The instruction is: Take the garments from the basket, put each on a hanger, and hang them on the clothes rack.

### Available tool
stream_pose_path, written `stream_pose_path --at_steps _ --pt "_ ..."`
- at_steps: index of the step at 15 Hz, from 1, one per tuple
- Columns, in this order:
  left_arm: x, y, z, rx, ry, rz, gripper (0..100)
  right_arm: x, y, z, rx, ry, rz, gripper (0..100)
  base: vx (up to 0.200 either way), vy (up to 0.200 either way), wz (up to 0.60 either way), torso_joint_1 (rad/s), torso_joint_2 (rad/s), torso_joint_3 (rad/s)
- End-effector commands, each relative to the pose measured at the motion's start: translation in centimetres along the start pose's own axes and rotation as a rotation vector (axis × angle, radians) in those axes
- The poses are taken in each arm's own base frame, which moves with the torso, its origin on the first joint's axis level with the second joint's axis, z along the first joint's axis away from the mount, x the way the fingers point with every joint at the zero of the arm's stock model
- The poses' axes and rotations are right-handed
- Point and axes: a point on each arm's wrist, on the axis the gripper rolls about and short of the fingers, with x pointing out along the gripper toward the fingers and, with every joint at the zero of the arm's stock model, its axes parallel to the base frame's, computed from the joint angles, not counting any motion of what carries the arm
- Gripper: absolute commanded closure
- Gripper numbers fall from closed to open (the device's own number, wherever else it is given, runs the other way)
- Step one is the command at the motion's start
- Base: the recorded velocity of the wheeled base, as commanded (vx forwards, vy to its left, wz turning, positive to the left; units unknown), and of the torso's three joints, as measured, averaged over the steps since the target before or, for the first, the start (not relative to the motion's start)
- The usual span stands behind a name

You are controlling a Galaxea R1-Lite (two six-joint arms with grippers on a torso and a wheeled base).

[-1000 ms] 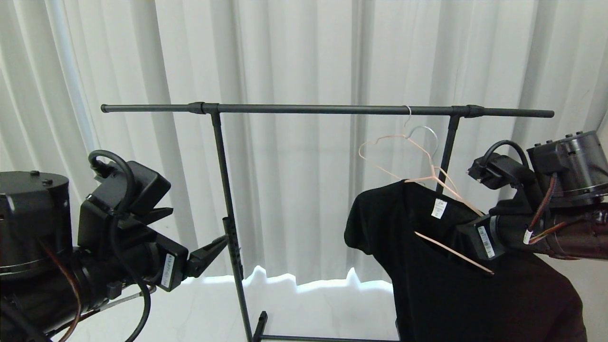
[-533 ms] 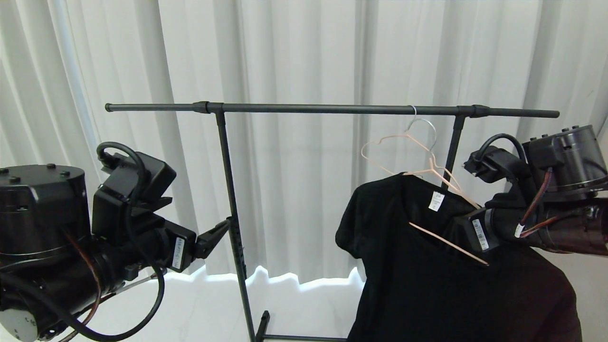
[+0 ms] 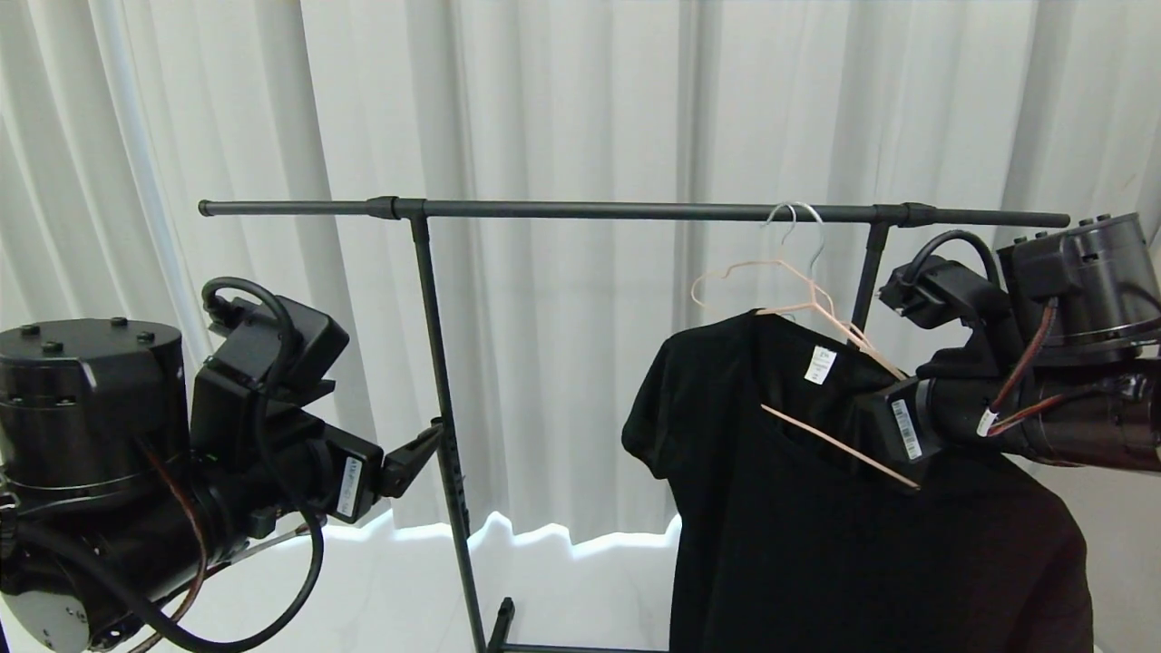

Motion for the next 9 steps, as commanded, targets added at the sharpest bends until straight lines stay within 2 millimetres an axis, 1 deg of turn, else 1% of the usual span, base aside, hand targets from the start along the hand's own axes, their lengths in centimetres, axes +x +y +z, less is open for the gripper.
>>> stream_pose_path --at_steps 1,6,7,9 --pt "-0.1 -0.2 0.1 0.003 -0.004 -0.009 0 0.1 0.0 0.1 0.001 -0.002 -0.001 100 0.2 0.0 0.0 -0.017 0.0 0.007" --pt "-0.2 -0.5 0.0 0.008 -0.005 -0.023 0 0.4 0.2 0.4 -0.002 -0.003 0.006 100 0.2 0.0 0.0 0.003 0.0 0.003" --pt "-0.2 -0.7 0.0 0.011 -0.004 -0.031 0 0.6 0.3 1.4 0.003 -0.03 0.008 100 0.2 0.0 0.0 0.002 0.0 0.002" --pt "-0.2 -0.8 0.0 0.014 -0.006 -0.038 0 0.9 0.4 2.5 0.008 -0.053 0.008 100 0.2 0.0 0.0 0.002 0.0 0.007"
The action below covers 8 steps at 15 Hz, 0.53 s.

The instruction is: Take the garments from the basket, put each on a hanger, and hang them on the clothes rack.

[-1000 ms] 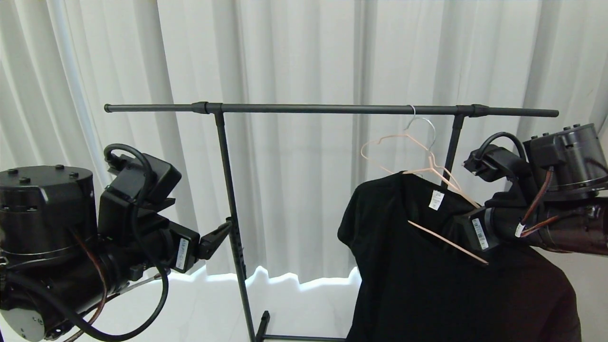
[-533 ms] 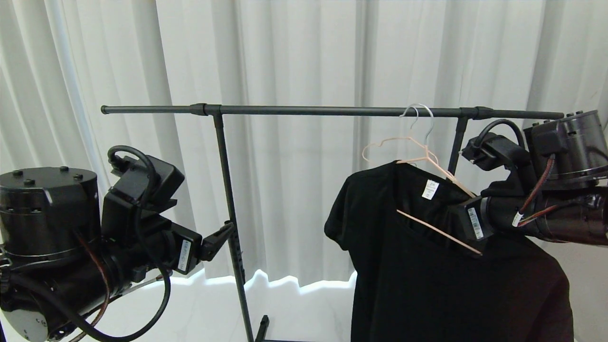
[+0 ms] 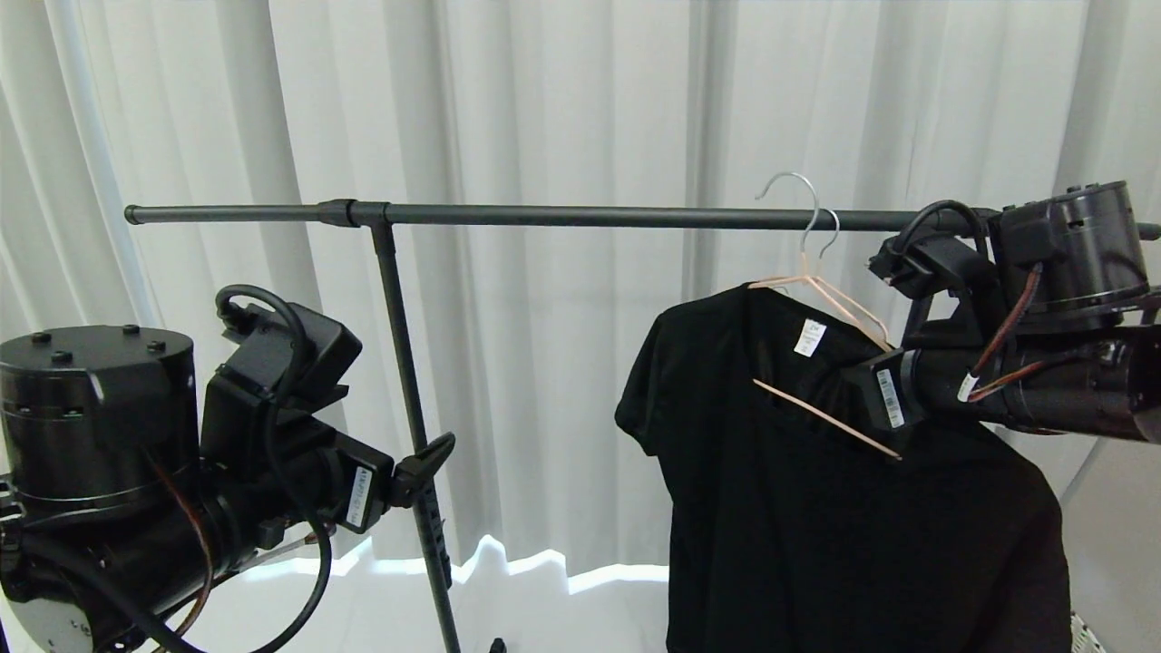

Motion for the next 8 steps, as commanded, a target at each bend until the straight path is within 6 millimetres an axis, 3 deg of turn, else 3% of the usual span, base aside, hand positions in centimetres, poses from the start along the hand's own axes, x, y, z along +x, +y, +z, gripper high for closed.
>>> stream_pose_path --at_steps 1,8 --pt "0.0 -0.1 0.0 0.002 0.001 -0.004 0 0.8 0.2 1.0 0.002 -0.015 0.001 100 0.0 0.0 0.0 0.0 0.0 0.0" --pt "0.6 -0.5 0.0 0.02 0.014 -0.02 0 -0.1 -0.2 3.4 0.004 -0.035 -0.004 100 0.0 0.0 0.0 0.0 0.0 0.0"
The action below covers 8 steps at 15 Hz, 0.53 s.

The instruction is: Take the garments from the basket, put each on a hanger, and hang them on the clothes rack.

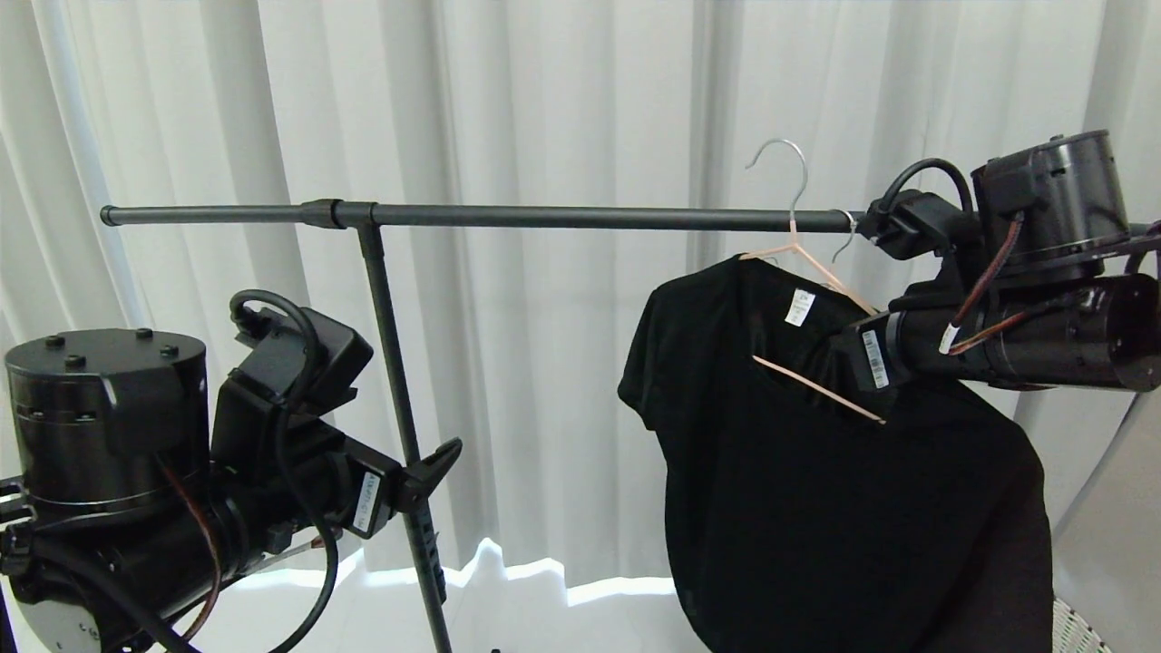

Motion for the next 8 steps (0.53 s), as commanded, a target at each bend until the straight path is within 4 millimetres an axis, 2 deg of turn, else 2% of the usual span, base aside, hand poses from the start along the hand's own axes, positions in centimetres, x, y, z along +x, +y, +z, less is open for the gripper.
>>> stream_pose_path --at_steps 1,3,7,8 --pt "0.7 -0.3 -0.2 0.005 0.023 -0.007 0 0.3 -0.6 1.1 0.012 -0.006 -0.018 100 0.0 0.0 0.0 0.0 0.0 0.0" --pt "0.9 -0.5 0.0 0.007 0.02 -0.018 0 1.4 -1.0 1.7 0.021 -0.008 -0.031 100 0.0 0.0 0.0 0.0 0.0 0.0" --pt "0.7 -0.5 0.1 0.002 0.012 -0.019 0 2.6 -0.1 1.5 0.008 0.016 -0.013 100 0.2 0.0 0.0 -0.003 0.0 0.007" --pt "0.6 -0.5 0.0 0.002 0.012 -0.019 0 2.6 0.0 1.4 0.005 0.02 -0.009 100 0.0 0.0 0.0 0.0 0.0 0.0"
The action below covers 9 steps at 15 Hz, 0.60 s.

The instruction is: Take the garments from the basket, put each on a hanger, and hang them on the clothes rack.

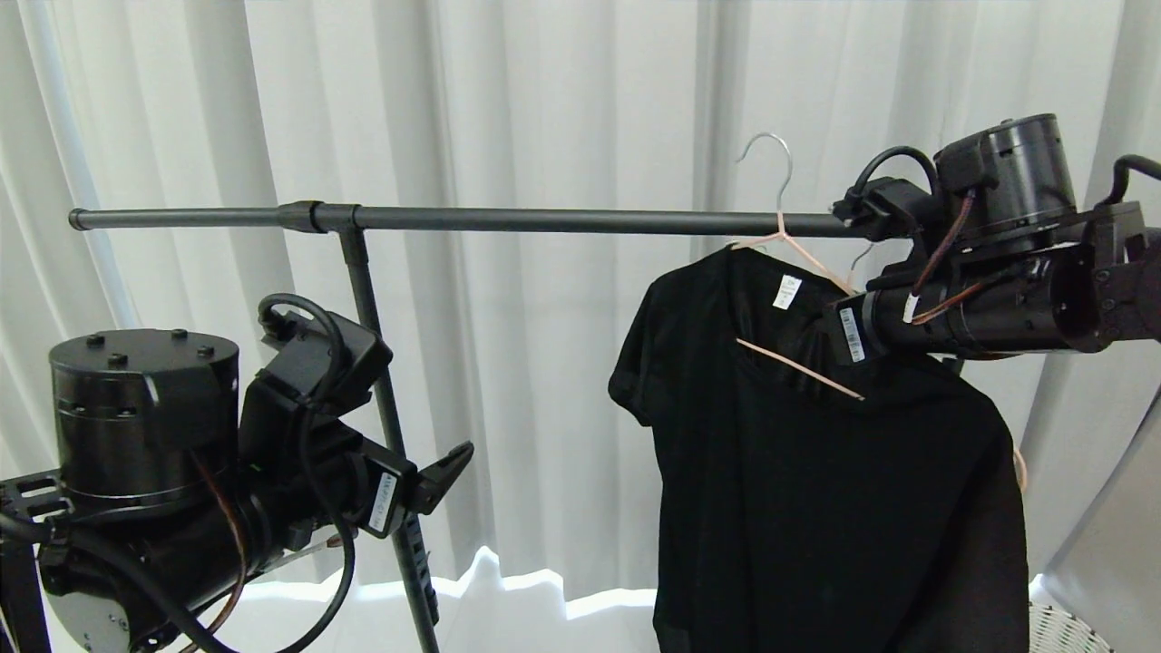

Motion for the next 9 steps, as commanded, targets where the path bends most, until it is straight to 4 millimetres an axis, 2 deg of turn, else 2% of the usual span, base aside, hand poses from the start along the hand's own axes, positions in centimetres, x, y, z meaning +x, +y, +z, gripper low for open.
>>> stream_pose_path --at_steps 1,5,8,9 --pt "-0.2 0.0 0.0 -0.001 -0.005 0.001 0 0.4 0.5 -0.3 -0.008 0.014 0.011 100 0.0 0.0 0.0 0.0 0.0 0.0" --pt "-0.3 0.2 0.4 -0.007 -0.046 0.012 0 1.3 2.0 -1.0 -0.031 0.046 0.044 100 0.0 0.0 0.0 0.0 0.0 0.0" --pt "-0.4 0.2 0.5 -0.006 -0.056 0.016 0 2.9 2.2 -0.9 -0.011 0.062 0.036 100 0.0 0.0 0.0 0.0 0.0 0.0" --pt "-0.4 0.2 0.5 -0.006 -0.056 0.016 0 2.9 2.2 -0.9 -0.011 0.062 0.036 100 0.0 0.0 0.0 0.0 0.0 0.0"
